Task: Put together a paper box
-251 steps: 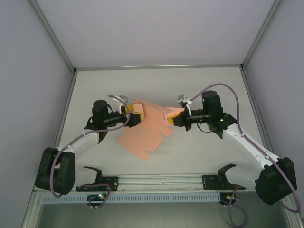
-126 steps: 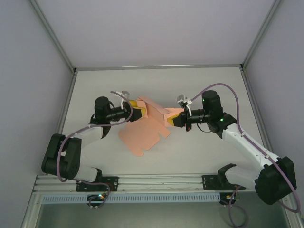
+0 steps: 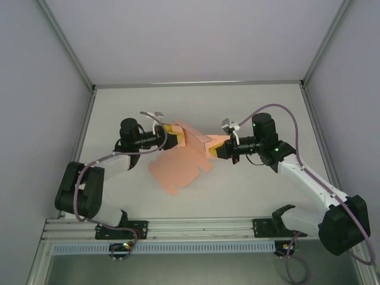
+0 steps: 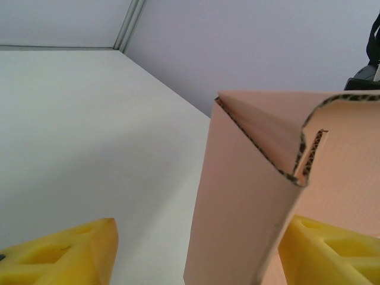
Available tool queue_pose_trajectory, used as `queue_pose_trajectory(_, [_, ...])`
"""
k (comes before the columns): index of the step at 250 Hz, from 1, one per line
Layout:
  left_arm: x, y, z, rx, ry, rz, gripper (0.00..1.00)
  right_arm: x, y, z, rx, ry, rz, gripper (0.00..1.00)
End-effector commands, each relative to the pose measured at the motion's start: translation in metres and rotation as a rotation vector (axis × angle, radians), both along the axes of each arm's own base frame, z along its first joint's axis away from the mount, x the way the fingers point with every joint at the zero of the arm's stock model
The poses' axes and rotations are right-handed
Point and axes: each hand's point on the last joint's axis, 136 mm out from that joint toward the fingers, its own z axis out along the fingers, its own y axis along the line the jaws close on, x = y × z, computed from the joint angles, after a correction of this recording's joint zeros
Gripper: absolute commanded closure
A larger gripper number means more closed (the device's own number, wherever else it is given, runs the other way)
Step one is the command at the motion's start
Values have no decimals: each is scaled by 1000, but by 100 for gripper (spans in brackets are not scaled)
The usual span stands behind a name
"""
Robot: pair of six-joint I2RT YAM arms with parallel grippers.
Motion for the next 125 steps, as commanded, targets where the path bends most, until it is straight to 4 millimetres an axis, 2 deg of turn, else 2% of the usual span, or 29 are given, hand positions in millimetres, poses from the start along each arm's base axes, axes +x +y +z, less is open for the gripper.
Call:
queue_pose_trajectory(1, [-4,-7,8,-12,-30,-59,29,-2,3,21,44,-43,36,100])
queue_pose_trajectory(64, [-9,-12,11,-17,-37,-93,25,-3,2,20,44,-39,40,100])
queue_pose_trajectory(125, [-7,-15,11,-12,-48,-89,32,-4,3,20,46,-37,50,100])
